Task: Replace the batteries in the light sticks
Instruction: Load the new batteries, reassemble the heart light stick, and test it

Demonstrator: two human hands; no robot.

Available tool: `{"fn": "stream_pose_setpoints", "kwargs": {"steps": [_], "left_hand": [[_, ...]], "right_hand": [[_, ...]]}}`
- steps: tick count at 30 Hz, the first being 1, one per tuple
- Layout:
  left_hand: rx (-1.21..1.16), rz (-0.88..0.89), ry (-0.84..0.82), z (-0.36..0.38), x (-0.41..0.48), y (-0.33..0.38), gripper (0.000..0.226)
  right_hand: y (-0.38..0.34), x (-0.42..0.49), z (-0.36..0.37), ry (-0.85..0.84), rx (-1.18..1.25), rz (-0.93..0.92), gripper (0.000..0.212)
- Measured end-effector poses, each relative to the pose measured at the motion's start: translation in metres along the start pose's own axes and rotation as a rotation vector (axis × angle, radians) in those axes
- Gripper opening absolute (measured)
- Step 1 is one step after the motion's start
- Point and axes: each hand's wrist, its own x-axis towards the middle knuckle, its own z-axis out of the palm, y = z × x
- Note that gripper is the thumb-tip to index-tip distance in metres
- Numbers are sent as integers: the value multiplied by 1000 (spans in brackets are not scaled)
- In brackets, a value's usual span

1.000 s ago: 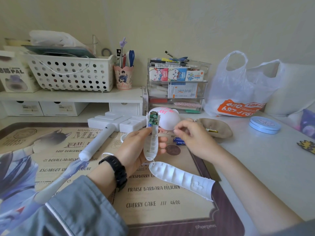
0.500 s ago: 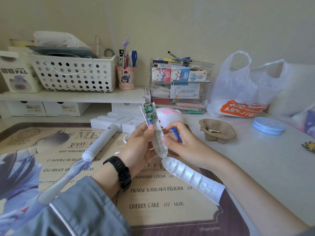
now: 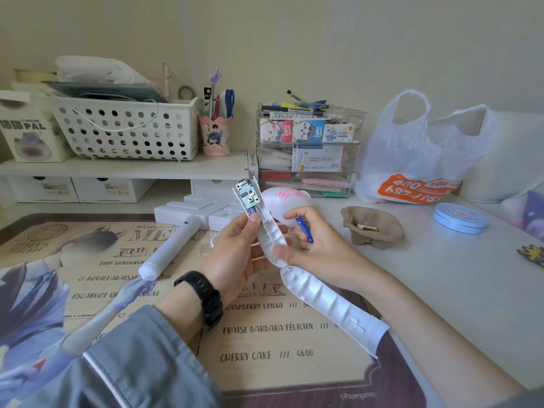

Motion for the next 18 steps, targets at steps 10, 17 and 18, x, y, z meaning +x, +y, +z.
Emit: {"fn": "stream_pose_setpoints", "kwargs": {"steps": [10,17,18], "left_hand": [[33,7,94,-6,3,-2,24],[36,14,104,-6,3,-2,30],[34,14,103,-6,3,-2,31]], "right_hand": [[-8,5,-4,97,264,-206,21],[-14,3,-5,114,224,-275,16],[-14,3,-5,112,232,-274,15]]}}
